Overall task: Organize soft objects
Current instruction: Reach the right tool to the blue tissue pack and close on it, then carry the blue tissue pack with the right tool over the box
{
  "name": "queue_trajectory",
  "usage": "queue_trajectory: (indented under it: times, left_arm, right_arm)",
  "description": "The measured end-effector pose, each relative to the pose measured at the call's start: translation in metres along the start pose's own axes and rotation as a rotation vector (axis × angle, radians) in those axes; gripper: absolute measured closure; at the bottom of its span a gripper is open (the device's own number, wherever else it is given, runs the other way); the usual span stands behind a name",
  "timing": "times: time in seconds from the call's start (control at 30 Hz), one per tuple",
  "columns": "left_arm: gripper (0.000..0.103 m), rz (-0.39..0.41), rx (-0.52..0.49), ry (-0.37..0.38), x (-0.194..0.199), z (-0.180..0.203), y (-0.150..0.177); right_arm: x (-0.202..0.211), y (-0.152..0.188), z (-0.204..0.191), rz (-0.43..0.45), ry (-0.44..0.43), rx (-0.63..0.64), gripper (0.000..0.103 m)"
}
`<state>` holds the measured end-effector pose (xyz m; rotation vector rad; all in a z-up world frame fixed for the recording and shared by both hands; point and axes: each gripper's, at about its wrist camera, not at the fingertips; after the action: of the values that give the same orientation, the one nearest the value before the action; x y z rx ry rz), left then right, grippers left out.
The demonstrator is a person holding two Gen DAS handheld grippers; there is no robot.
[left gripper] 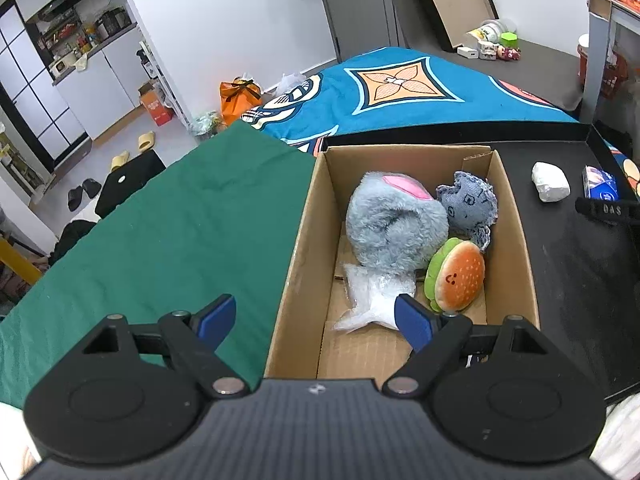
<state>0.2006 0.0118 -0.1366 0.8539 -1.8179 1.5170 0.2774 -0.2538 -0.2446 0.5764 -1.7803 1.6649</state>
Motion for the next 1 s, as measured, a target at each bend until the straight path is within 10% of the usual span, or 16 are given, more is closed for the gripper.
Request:
queue_trajectory:
  times: [0.1, 1.0]
  left_arm:
    - [0.018, 0.007, -0.003, -0.006, 0.002, 0.001, 0.000]
    - [0.018, 0.071, -0.022, 0.019, 0.023, 0.000, 0.002]
  right_arm:
    - [0.002, 0.003, -0.002, 0.019, 0.055, 0.026, 0.045]
    - [0.075, -0.001, 0.005, 0.028, -0.147, 0.139, 0.046]
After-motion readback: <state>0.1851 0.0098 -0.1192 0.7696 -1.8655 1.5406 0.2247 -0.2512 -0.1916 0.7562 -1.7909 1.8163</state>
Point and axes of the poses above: each gripper's, at about its wrist camera, not at the fingertips, and x roughly against the way its jaws point, z to its right, y to its underside, and after that the axes turned 7 degrees about y, right-handed
